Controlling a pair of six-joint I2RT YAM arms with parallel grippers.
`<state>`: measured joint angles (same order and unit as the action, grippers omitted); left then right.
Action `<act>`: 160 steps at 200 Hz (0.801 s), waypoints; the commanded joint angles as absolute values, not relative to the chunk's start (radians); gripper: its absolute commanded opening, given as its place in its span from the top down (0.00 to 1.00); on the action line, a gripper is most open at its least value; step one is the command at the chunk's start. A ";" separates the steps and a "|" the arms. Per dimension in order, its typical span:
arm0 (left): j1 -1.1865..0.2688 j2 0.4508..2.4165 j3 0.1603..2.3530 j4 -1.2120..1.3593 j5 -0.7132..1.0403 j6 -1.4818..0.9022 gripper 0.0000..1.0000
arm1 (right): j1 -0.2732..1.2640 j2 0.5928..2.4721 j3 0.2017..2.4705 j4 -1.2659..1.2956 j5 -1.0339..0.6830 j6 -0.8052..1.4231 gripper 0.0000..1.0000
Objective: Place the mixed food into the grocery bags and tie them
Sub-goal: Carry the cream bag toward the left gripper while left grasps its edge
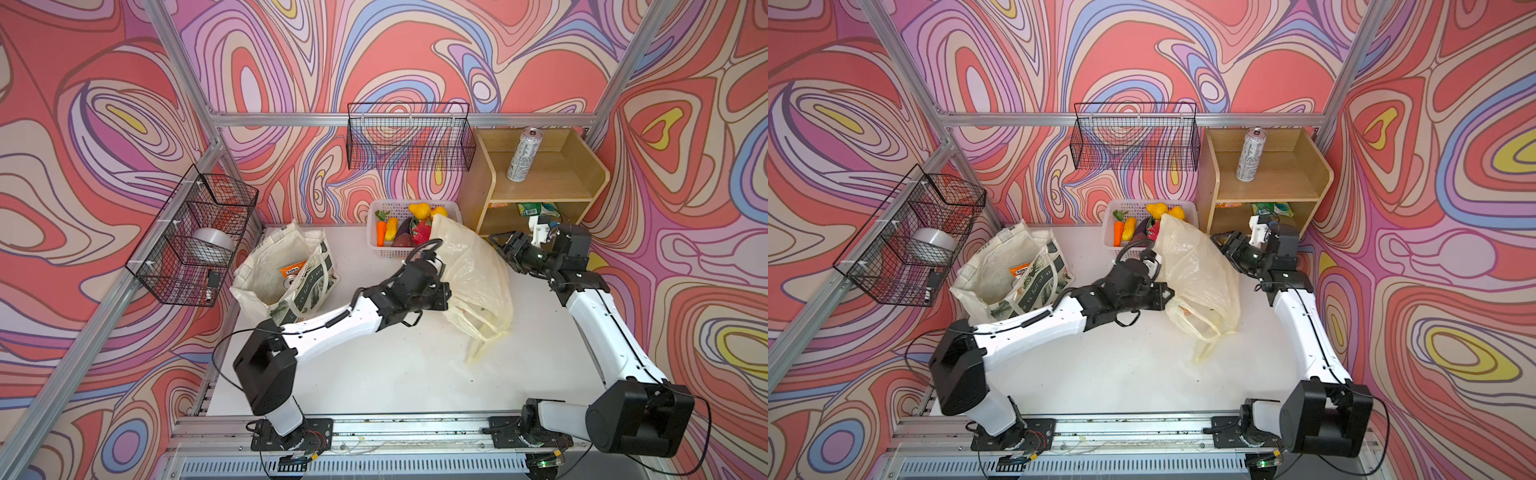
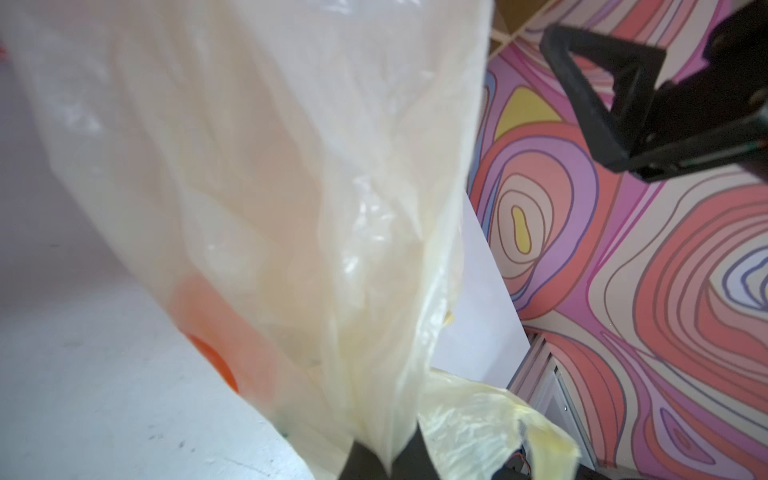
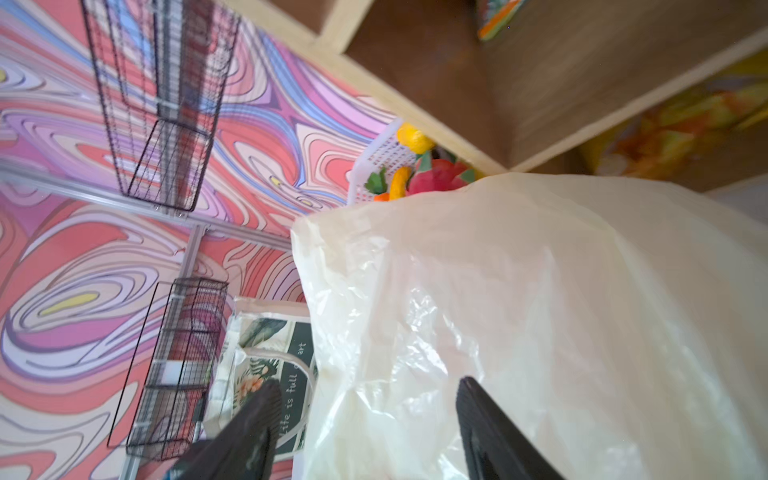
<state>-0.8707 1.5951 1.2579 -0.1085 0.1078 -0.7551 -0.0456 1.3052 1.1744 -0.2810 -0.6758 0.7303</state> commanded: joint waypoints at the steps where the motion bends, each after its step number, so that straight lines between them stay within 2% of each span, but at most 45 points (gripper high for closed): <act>1: -0.818 1.540 1.155 -0.175 0.053 -0.738 1.00 | 0.105 1.336 1.244 -0.297 -0.700 0.674 0.32; 36: -0.762 1.419 1.039 -0.207 0.010 -0.741 1.00 | 0.280 1.348 1.202 -0.305 -0.667 0.633 0.30; 115: -0.715 1.102 0.786 -0.221 -0.107 -0.935 1.00 | 0.428 1.276 0.927 -0.279 -0.632 0.724 0.27; 160: -0.715 1.073 0.742 -0.210 -0.125 -0.959 1.00 | 0.549 1.342 0.871 -0.165 -0.608 0.816 0.23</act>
